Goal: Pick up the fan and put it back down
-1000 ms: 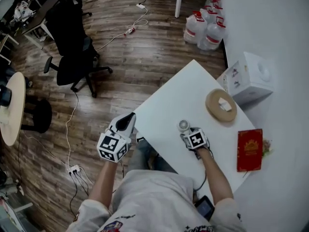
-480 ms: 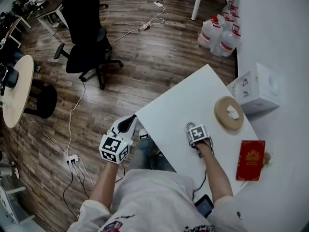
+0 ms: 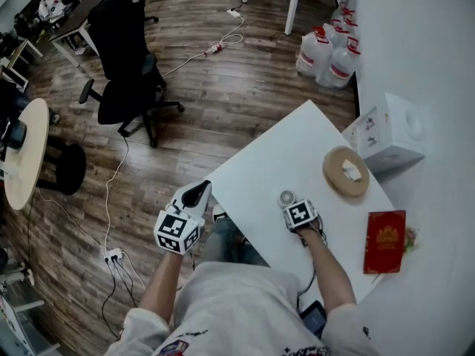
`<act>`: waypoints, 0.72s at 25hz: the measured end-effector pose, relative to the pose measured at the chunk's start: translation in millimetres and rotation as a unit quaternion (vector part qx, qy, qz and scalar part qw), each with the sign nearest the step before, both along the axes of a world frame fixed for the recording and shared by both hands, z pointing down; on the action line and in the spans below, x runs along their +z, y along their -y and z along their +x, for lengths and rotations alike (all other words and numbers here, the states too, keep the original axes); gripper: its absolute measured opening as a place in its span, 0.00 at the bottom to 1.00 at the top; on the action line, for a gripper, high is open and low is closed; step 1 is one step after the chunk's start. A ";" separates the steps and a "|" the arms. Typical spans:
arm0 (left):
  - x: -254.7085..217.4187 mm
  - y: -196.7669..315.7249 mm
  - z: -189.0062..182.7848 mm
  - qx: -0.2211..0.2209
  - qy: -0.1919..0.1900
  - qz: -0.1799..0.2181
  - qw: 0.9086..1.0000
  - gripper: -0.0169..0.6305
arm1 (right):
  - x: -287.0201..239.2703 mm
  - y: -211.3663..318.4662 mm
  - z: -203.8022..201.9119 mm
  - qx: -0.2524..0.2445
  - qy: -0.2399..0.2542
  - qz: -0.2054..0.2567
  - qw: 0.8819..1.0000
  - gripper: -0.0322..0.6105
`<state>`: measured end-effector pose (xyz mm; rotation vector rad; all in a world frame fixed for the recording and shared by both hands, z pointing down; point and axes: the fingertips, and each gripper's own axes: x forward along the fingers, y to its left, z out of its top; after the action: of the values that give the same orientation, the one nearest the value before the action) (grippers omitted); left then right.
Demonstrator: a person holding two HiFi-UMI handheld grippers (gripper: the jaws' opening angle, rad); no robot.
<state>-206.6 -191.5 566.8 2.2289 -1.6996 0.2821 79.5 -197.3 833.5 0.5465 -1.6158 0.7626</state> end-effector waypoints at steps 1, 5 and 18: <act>-1.1 2.0 2.7 0.004 0.000 0.001 1.000 0.03 | -3.1 3.2 -2.1 0.000 0.011 0.012 1.000 0.35; -5.2 10.7 11.5 0.019 0.001 0.005 1.000 0.03 | -25.1 59.8 -23.7 -0.024 0.089 0.160 0.983 0.35; -28.4 47.3 42.8 0.072 0.000 0.034 0.997 0.03 | -111.8 90.4 11.4 0.088 0.156 0.260 0.949 0.35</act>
<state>-163.8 -238.8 538.3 2.4055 -1.5732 0.2607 90.9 -287.7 721.7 0.9965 -2.1012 0.5647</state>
